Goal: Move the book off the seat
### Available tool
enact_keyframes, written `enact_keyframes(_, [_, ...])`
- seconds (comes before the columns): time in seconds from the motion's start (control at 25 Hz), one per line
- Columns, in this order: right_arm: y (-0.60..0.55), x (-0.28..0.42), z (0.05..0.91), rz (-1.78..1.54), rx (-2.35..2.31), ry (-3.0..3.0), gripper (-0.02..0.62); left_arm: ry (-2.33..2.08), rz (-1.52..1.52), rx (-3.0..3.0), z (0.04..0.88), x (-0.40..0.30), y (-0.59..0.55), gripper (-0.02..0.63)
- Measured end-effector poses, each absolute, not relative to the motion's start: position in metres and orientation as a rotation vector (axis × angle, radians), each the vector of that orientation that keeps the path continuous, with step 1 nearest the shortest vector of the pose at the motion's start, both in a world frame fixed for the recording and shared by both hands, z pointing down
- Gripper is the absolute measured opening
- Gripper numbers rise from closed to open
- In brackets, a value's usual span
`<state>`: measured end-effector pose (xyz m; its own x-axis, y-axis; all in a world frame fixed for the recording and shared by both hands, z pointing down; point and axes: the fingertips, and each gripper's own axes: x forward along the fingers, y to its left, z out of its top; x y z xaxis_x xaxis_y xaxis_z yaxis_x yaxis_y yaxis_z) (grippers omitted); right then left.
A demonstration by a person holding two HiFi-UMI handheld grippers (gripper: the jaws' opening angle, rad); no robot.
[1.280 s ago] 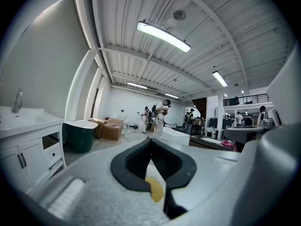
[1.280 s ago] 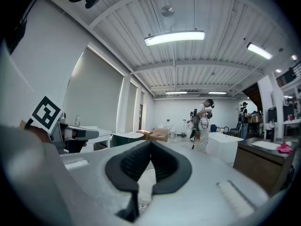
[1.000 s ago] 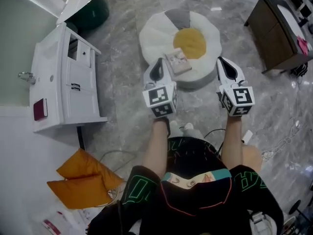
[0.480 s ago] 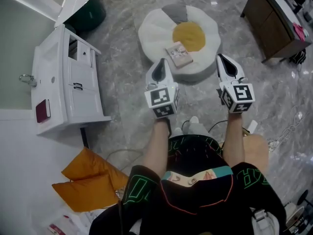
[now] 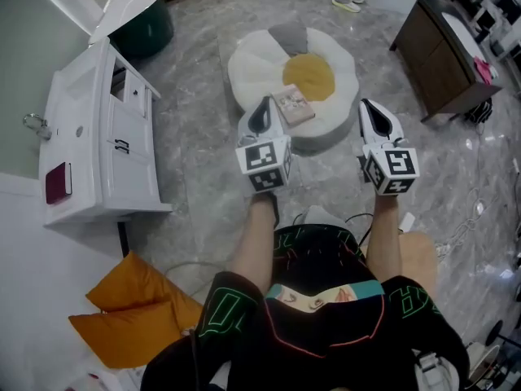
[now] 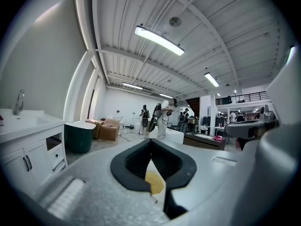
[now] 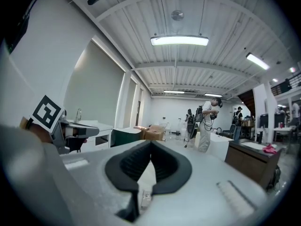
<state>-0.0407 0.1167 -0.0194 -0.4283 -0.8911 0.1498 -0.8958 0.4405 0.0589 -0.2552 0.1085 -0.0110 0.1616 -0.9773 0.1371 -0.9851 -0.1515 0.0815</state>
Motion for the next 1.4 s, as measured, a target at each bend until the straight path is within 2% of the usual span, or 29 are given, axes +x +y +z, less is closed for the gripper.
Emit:
enact_keyframes(0.16, [0.113,-0.032,-0.029,0.027,1.608,-2.509,0.003,-1.867,-0.067,2.302,-0.020,-0.250,0.103,0.010])
enact_keyframes(0.44, [0.087,-0.011,-0.010,0.075,1.657,-2.479,0.003,-1.833,-0.014,2.319,-0.001,-0.237,0.073,0.011])
enact_keyframes(0.84, [-0.048,-0.019,0.021,0.116,1.477,-2.583,0.003,-1.908,0.017,2.150,0.043,-0.247,-0.036,0.011])
enact_keyframes(0.96, [-0.090,-0.021,0.033,0.223,1.432,-2.638,0.003,-1.907,0.087,2.134,0.049,-0.240,-0.073,0.011])
enact_keyframes(1.12, [-0.141,-0.034,0.061,0.330,1.296,-2.689,0.003,-1.882,0.019,2.072,0.056,-0.236,-0.124,0.011])
enact_keyframes(1.28, [-0.186,-0.012,0.079,0.431,1.292,-2.708,0.003,-1.830,0.294,2.179,0.076,-0.195,-0.164,0.011])
enact_keyframes(1.4, [-0.216,0.014,0.091,0.515,1.348,-2.706,0.003,-1.795,0.368,2.160,0.092,-0.178,-0.186,0.011])
